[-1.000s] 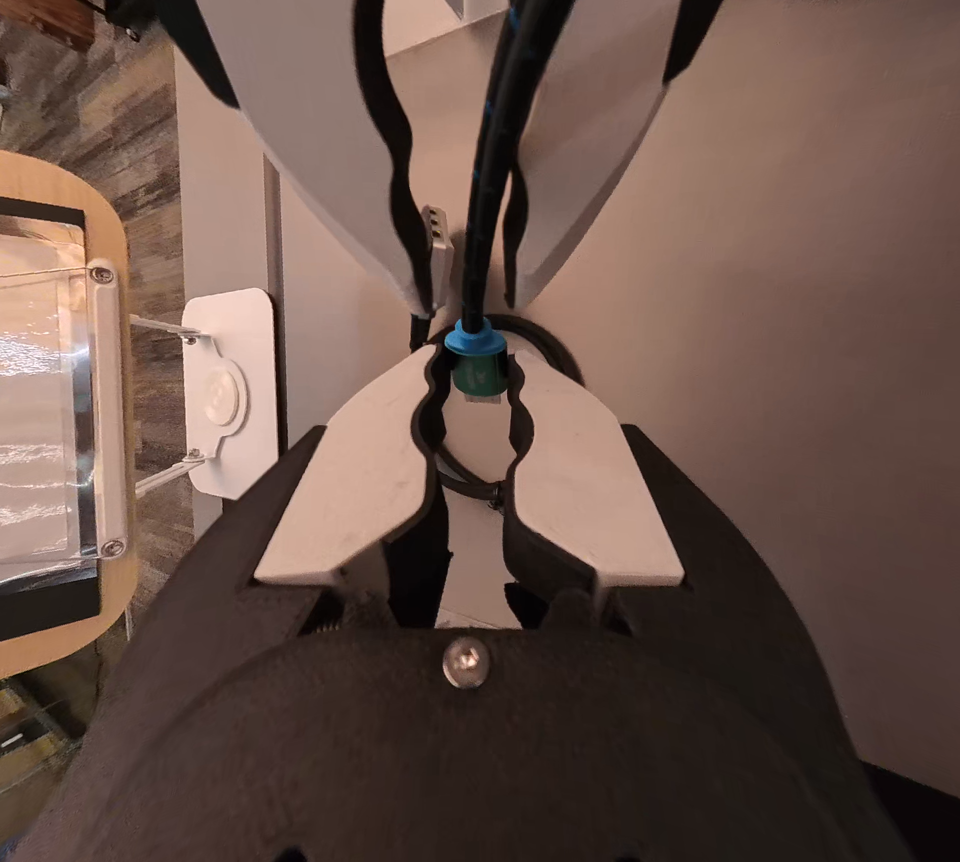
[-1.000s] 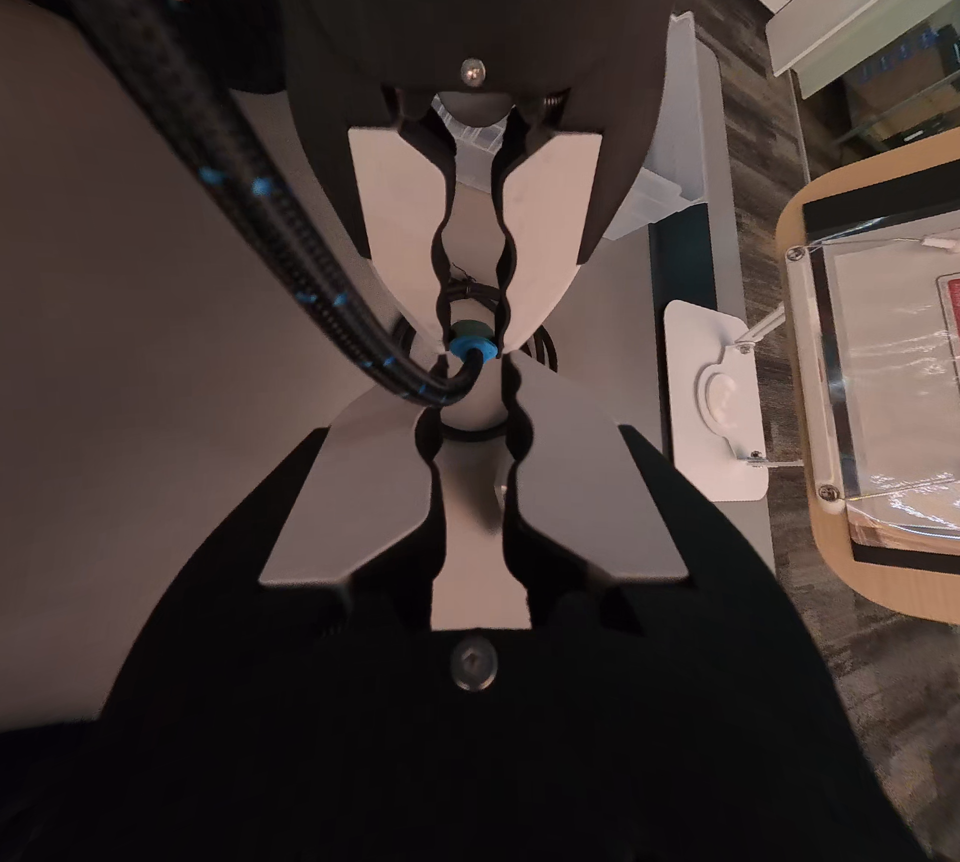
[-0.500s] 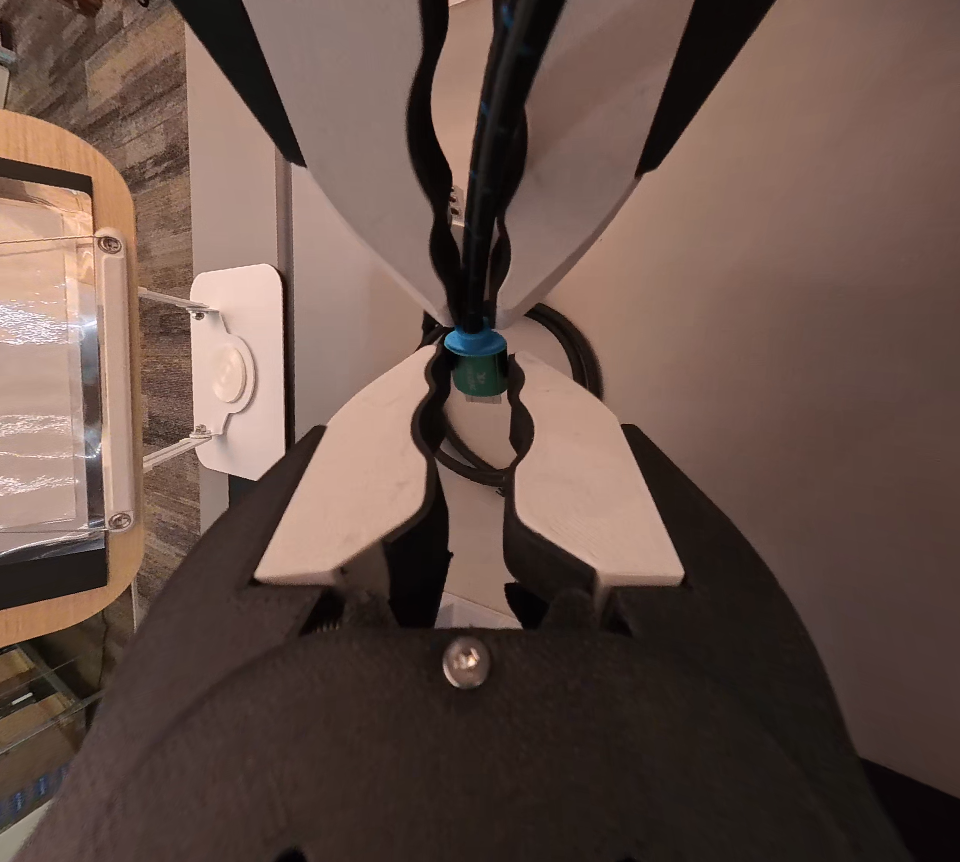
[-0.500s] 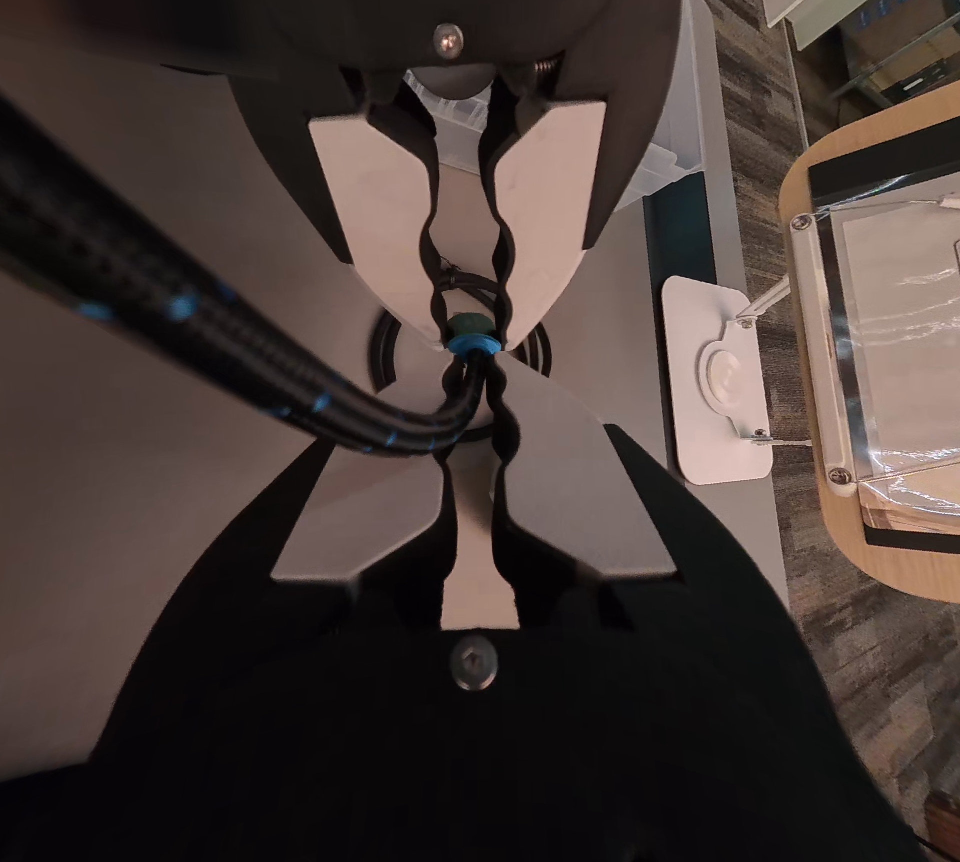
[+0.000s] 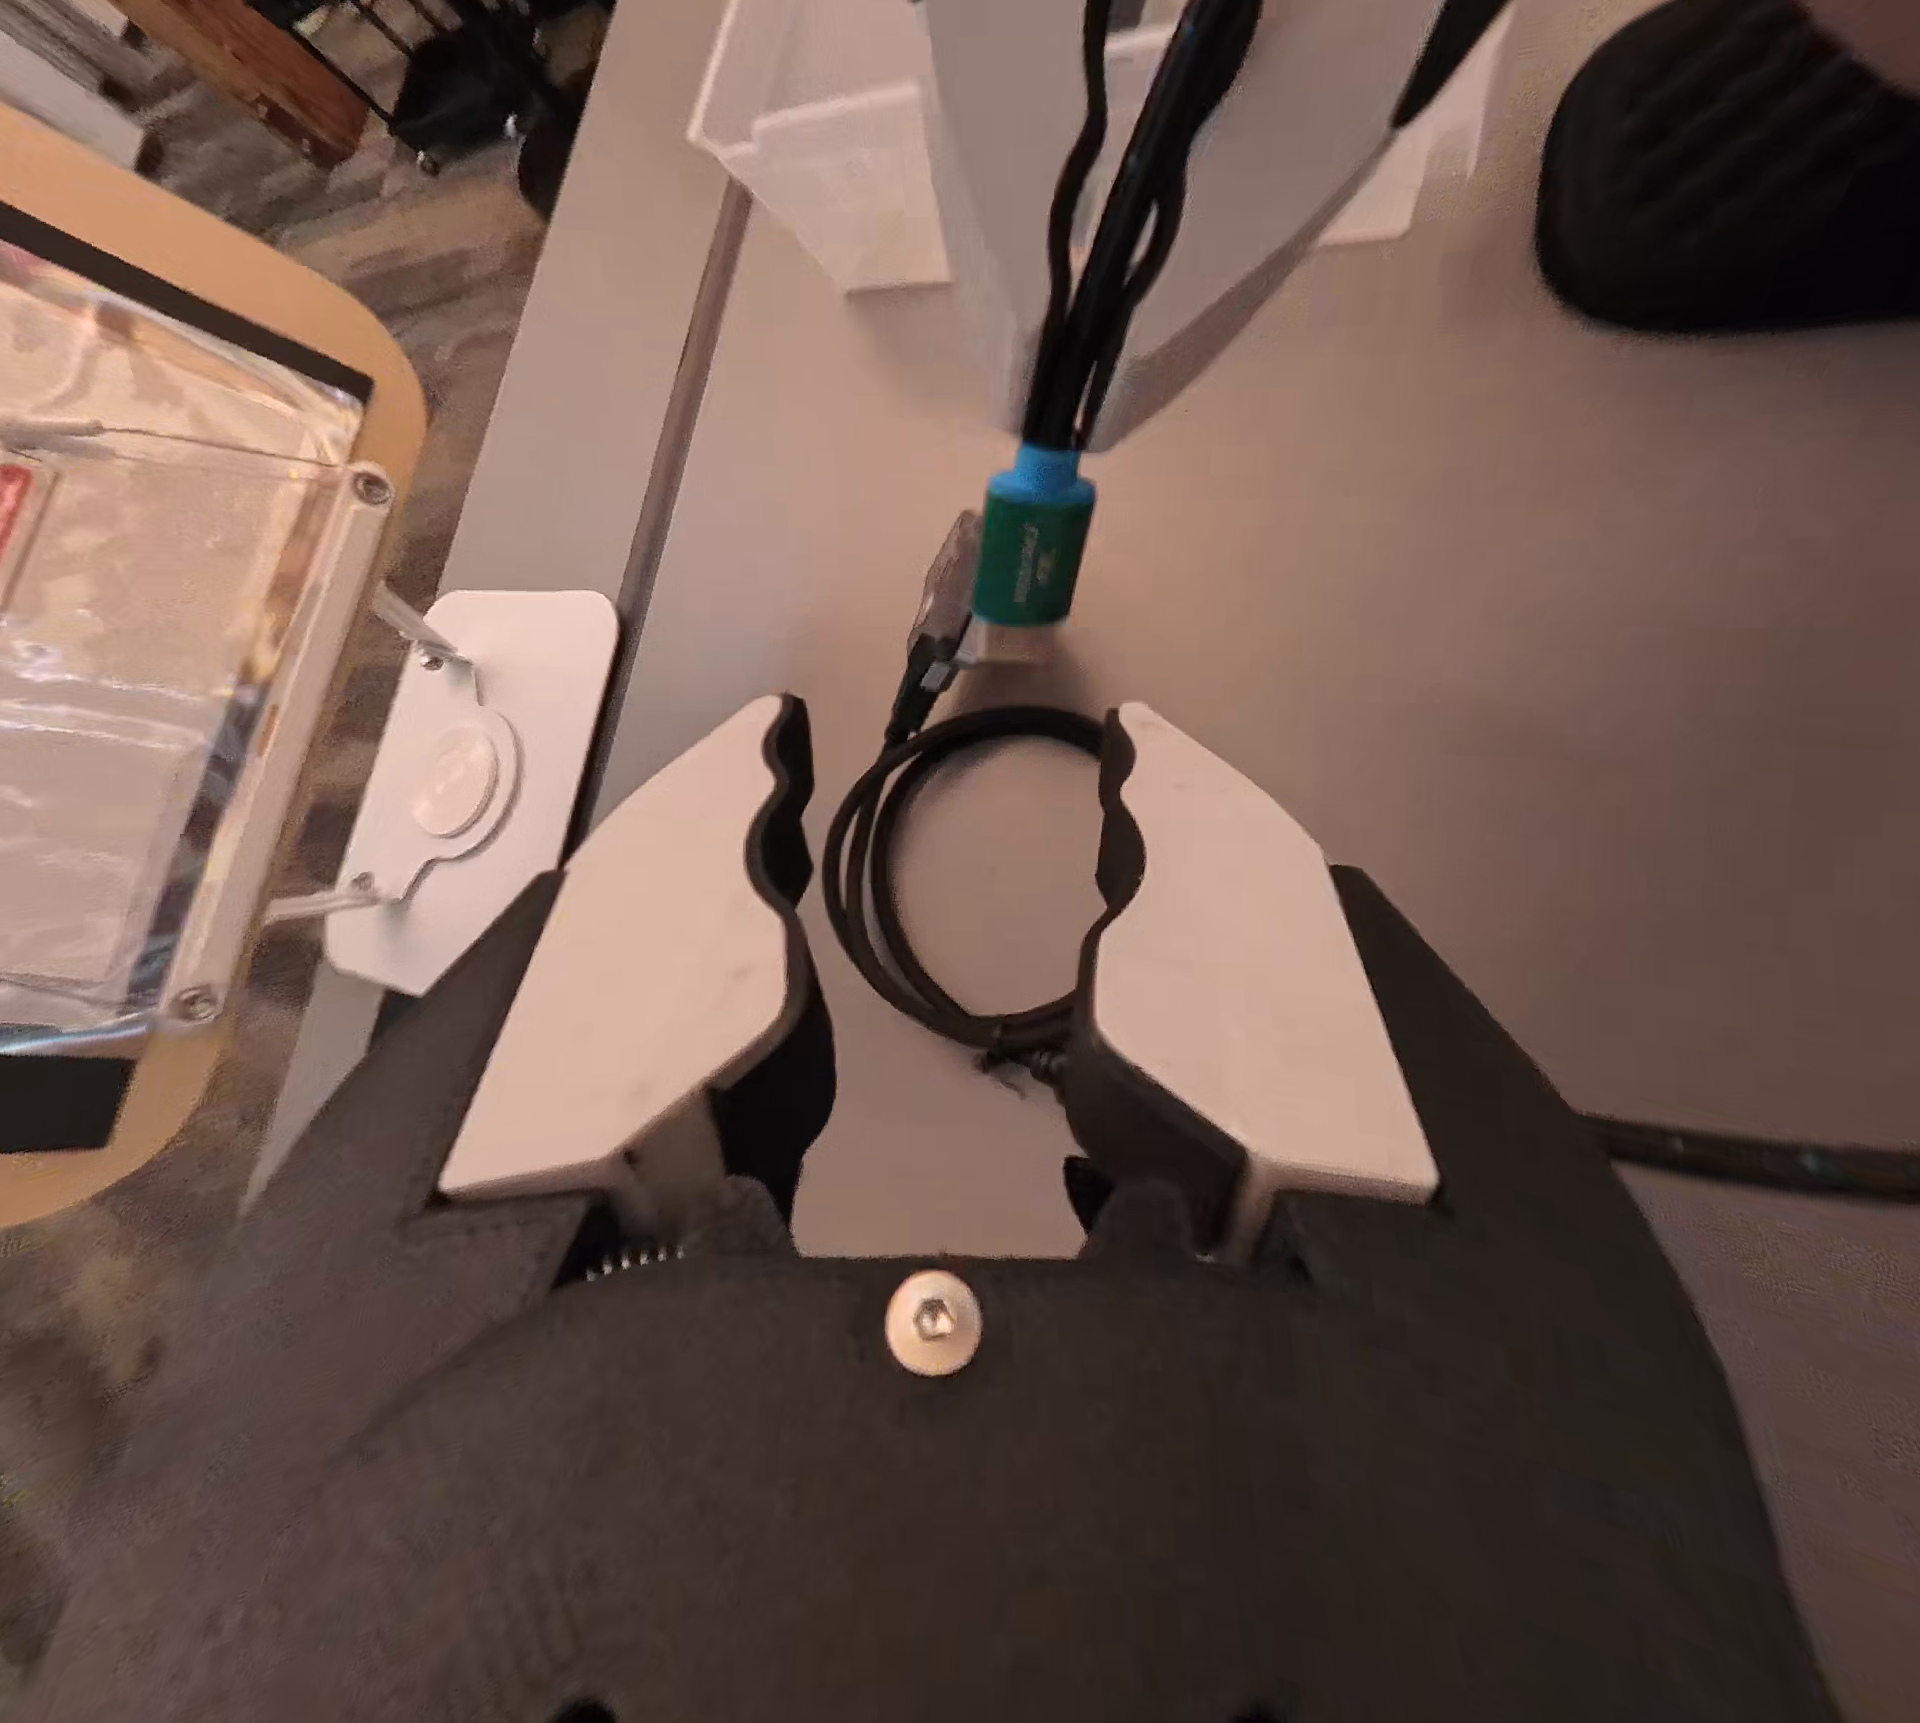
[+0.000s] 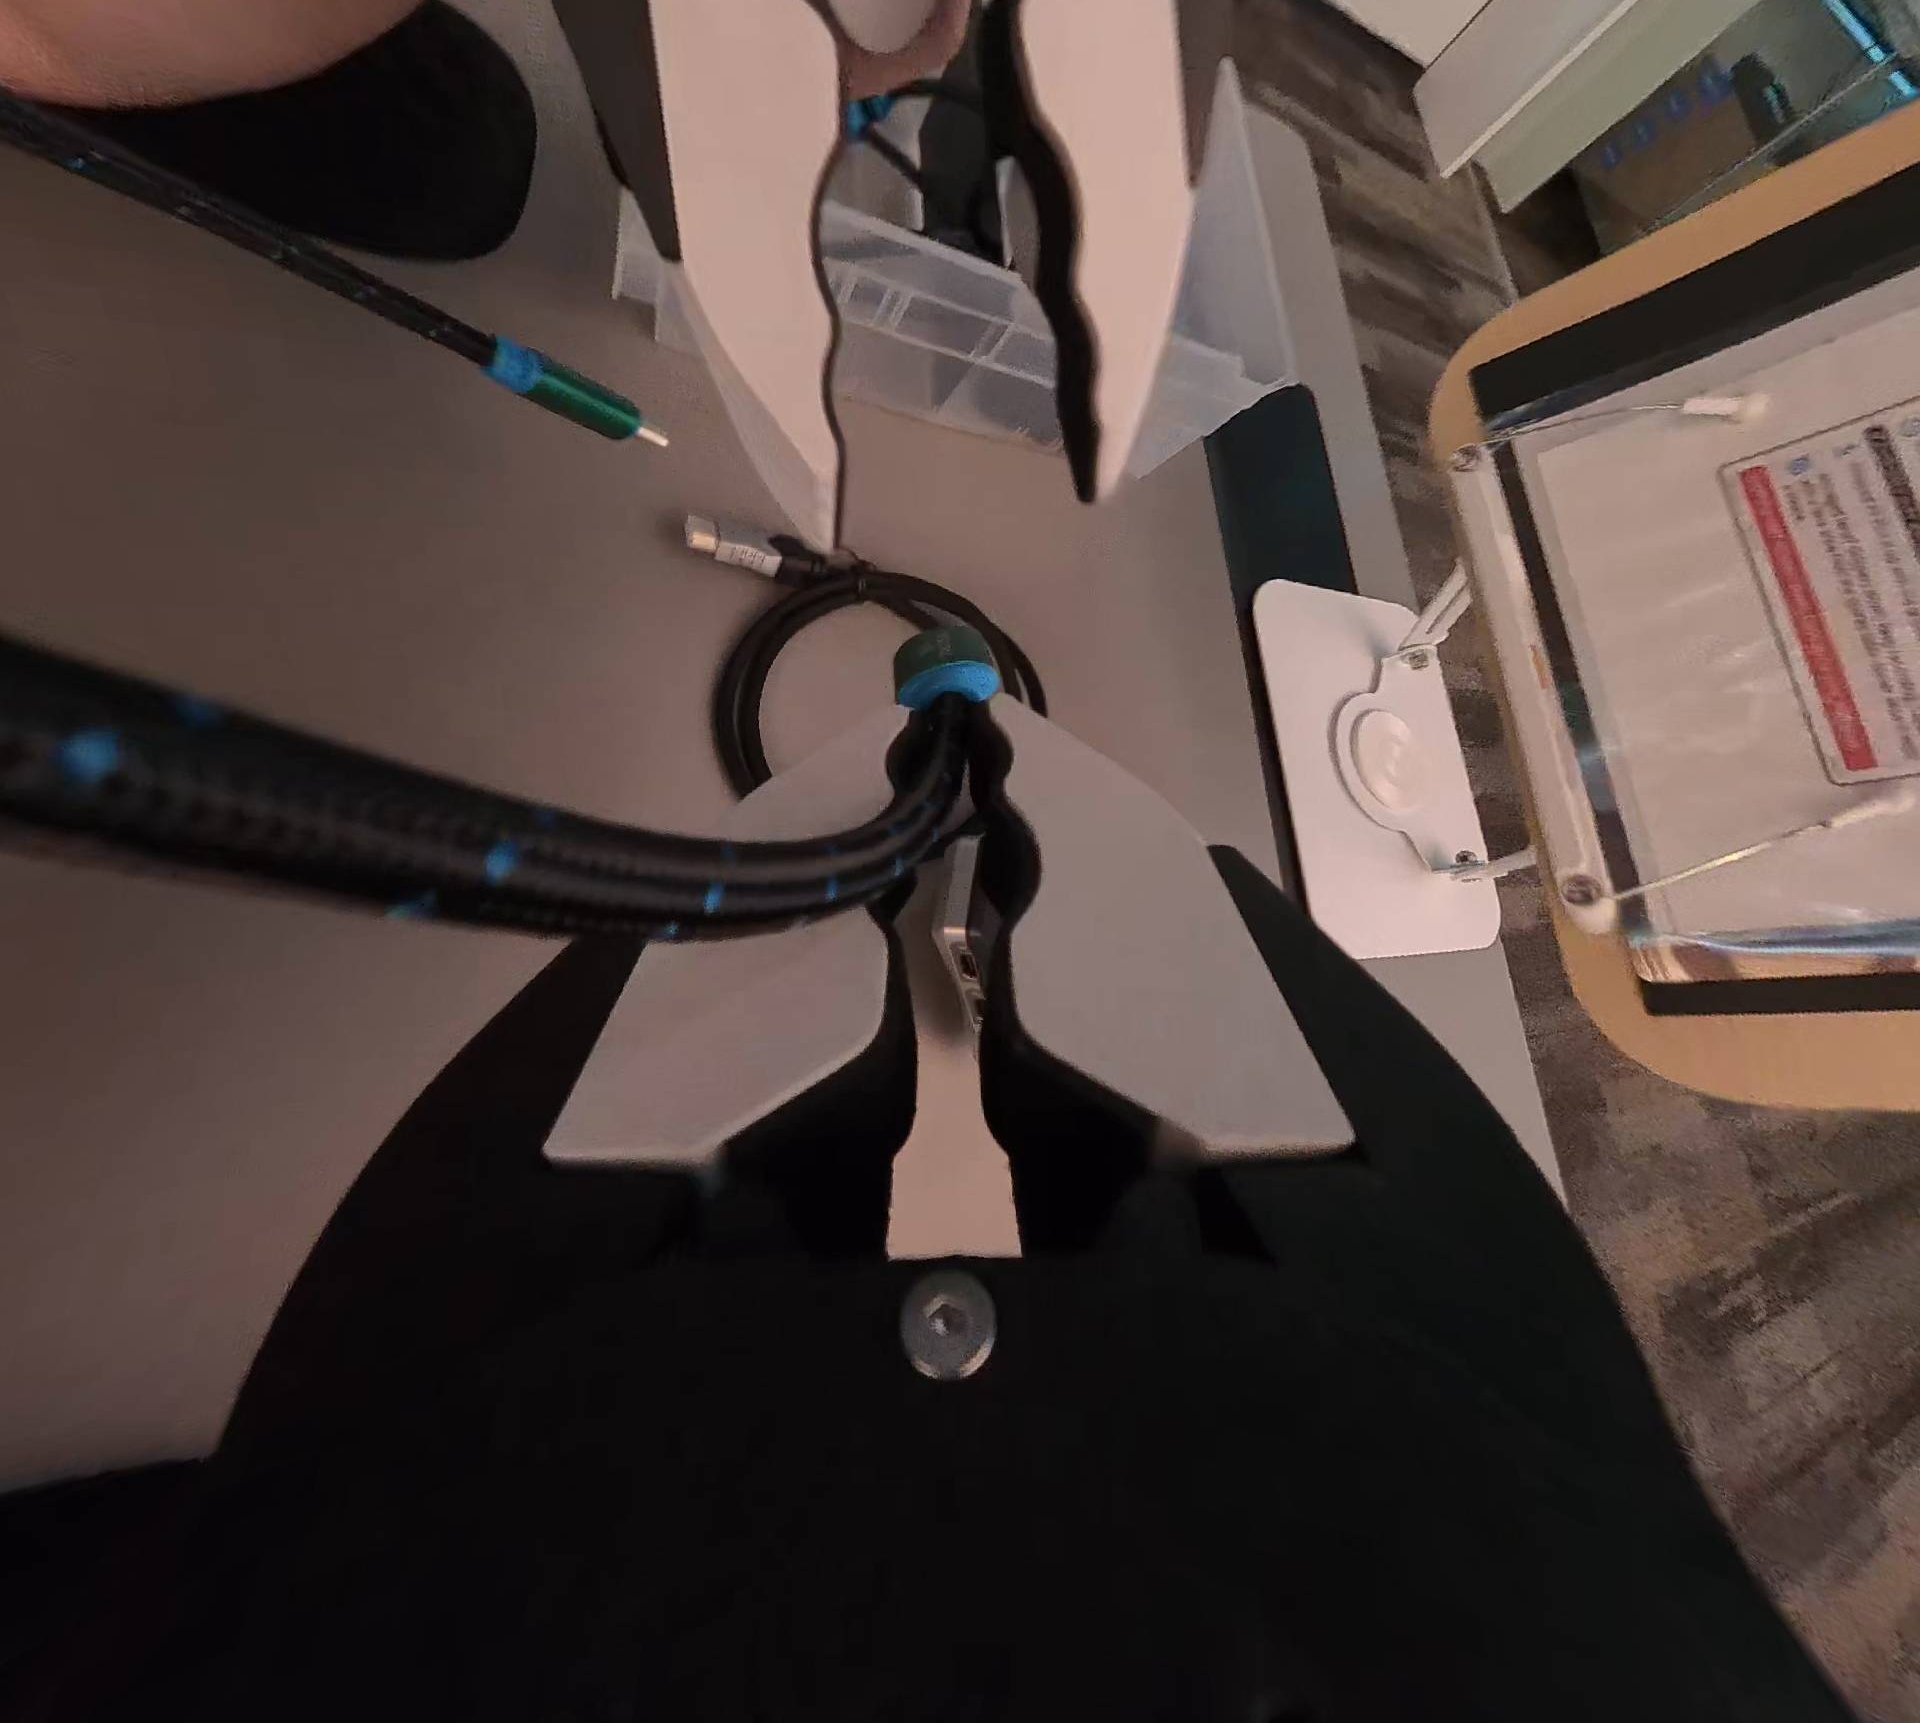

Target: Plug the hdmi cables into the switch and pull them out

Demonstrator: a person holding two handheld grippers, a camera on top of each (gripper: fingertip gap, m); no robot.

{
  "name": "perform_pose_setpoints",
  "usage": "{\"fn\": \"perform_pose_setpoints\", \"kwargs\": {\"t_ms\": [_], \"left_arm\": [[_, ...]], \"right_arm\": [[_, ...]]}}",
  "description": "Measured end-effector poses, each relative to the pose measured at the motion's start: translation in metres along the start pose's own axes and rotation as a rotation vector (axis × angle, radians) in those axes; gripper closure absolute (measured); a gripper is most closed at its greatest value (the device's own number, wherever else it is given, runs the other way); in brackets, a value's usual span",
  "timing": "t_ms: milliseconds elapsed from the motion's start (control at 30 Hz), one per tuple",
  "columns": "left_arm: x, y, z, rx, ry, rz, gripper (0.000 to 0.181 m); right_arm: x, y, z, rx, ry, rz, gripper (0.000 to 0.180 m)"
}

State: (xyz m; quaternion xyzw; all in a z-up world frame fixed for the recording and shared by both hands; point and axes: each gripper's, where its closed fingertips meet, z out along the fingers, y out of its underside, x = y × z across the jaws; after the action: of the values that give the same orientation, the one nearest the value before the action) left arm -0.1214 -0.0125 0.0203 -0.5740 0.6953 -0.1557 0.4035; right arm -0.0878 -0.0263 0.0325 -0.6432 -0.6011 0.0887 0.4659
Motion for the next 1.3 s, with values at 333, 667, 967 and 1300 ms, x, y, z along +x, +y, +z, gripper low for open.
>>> {"fn": "perform_pose_setpoints", "kwargs": {"t_ms": [333,667,967,1300], "left_arm": [[-0.023,-0.023,-0.048,0.246,-0.023,-0.127,0.134],[-0.043,-0.025,-0.036,0.328,-0.05,-0.285,0.13],[-0.01,-0.011,0.043,0.152,0.021,-0.208,0.129],[0.005,0.035,0.108,-0.066,-0.045,-0.014,0.115]], "right_arm": [[0.012,-0.03,-0.067,0.348,-0.029,0.11,0.171],[0.037,-0.039,-0.139,0.802,-0.11,0.289,0.172],[0.047,-0.034,-0.162,0.937,-0.126,0.337,0.173],[0.049,-0.027,-0.173,0.916,-0.08,0.32,0.172]]}}
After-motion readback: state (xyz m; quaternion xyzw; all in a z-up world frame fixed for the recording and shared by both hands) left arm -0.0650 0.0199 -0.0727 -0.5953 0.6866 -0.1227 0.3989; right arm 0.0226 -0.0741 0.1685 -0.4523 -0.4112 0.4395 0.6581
